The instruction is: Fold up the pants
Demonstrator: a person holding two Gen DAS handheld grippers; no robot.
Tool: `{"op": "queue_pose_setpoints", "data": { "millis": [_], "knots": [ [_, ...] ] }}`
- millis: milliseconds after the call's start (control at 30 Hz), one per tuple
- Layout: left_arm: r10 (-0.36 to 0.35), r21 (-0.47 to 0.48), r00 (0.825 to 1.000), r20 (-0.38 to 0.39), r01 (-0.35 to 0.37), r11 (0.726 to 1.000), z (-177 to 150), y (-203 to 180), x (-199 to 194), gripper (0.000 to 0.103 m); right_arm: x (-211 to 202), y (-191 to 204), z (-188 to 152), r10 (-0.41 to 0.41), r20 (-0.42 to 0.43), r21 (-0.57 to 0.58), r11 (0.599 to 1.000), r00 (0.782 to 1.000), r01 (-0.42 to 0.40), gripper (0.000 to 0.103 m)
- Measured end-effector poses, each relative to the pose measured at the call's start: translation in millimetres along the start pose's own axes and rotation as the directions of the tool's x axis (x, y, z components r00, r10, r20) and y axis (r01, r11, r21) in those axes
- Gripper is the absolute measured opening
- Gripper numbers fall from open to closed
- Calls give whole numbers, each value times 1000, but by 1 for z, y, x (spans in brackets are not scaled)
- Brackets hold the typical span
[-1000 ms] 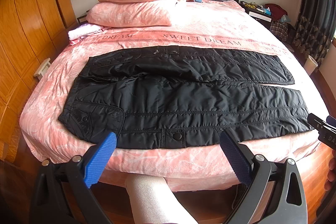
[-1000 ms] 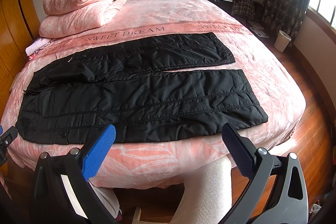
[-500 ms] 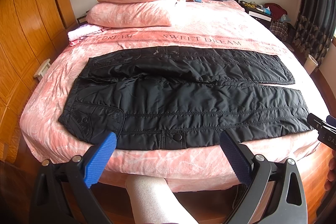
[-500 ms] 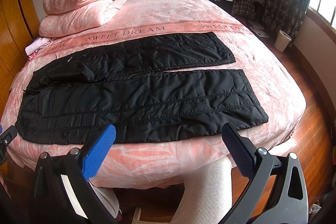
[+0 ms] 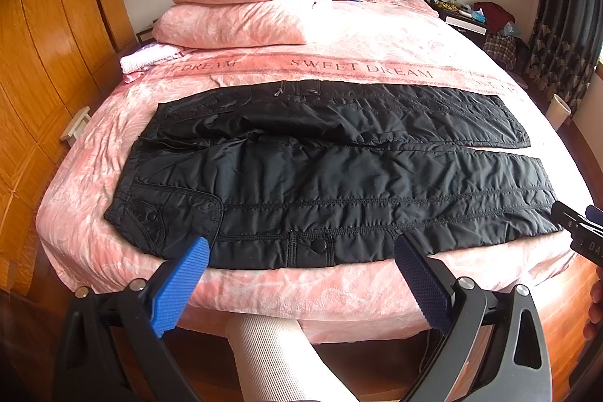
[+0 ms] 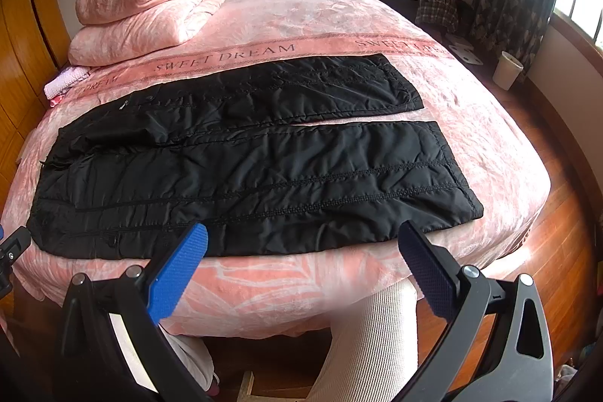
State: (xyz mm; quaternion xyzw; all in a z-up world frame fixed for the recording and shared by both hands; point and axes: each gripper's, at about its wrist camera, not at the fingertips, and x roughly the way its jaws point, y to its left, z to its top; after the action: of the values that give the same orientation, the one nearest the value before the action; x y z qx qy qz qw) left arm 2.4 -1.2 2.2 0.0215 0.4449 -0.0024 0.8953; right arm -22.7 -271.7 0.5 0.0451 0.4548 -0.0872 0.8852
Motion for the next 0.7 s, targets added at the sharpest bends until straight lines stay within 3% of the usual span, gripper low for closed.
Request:
{"op": "queue_pose_setpoints", "data": {
  "millis": [433, 533, 700],
  "knots": [
    [4, 2, 1000, -5, -4, 1000, -3, -2, 4, 99, 9, -2, 2, 4, -18, 3, 1000, 1000, -4, 101],
    [-39, -6, 999, 6, 39, 999, -4, 1, 7, 99, 12, -2, 3, 11, -22, -1, 1000, 1000, -11, 101],
    [-89, 6, 992, -93, 89, 996, -4, 5, 32, 99, 26, -12, 19, 66, -20, -14, 998, 998, -66, 101]
  ]
}}
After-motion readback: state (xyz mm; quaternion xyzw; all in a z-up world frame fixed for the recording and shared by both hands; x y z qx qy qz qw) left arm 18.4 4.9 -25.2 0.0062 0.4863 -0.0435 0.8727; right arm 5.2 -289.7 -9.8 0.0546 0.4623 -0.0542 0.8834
